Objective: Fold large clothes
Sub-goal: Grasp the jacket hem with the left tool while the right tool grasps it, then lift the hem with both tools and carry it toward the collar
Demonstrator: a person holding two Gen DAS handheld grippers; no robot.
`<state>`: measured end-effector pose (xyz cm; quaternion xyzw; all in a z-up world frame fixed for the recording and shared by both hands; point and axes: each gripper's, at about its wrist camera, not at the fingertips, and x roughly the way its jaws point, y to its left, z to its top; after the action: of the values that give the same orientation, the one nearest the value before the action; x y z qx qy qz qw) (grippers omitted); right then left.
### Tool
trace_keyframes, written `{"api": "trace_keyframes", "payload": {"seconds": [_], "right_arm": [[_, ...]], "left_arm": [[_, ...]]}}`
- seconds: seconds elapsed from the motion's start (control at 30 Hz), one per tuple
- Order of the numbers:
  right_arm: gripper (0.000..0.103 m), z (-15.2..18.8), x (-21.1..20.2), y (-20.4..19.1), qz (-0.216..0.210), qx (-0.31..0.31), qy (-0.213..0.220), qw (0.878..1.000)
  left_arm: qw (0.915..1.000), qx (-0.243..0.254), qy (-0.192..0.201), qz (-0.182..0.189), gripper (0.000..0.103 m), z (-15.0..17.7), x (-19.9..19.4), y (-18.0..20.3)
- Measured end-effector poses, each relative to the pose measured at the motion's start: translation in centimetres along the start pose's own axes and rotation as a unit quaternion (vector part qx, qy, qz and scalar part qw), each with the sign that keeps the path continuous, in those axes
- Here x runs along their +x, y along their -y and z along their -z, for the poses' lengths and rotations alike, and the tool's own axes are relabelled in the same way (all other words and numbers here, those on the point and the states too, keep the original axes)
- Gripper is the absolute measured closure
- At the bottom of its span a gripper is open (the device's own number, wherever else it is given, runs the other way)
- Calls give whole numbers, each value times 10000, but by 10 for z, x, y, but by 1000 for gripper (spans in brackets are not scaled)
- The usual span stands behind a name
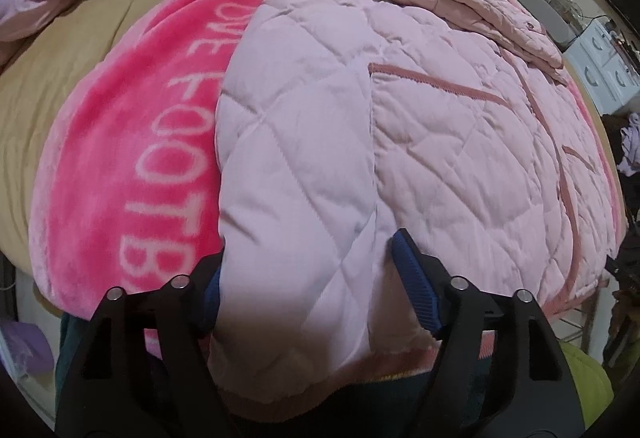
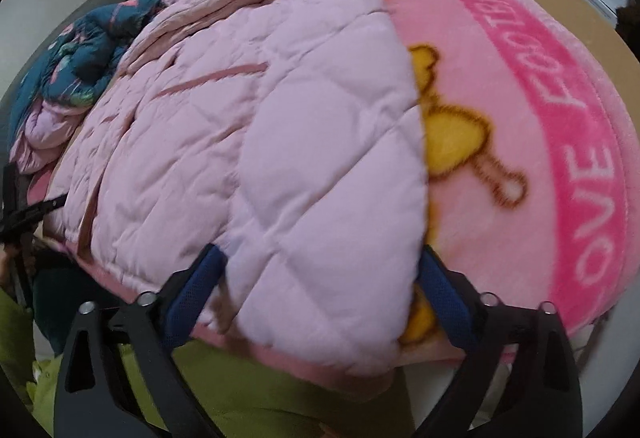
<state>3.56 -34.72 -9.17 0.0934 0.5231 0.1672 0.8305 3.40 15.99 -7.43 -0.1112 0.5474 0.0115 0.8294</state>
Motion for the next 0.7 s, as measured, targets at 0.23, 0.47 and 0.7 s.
{"api": "trace_keyframes", "payload": {"seconds": [0.23, 0.47, 0.7], "right_arm": [[72, -12, -29, -14, -691, -375, 368, 9962], [79, -48, -68, -22, -1401, -525, 1122, 9824], [80, -72, -81, -27, -1520, -620, 1492, 9751]], "left_arm": [[9992, -251, -270, 134, 25, 3, 5, -9], [9992, -81, -344, 189, 41, 0, 8, -3], [9986, -96, 183, 484, 88, -1, -16, 0]]}}
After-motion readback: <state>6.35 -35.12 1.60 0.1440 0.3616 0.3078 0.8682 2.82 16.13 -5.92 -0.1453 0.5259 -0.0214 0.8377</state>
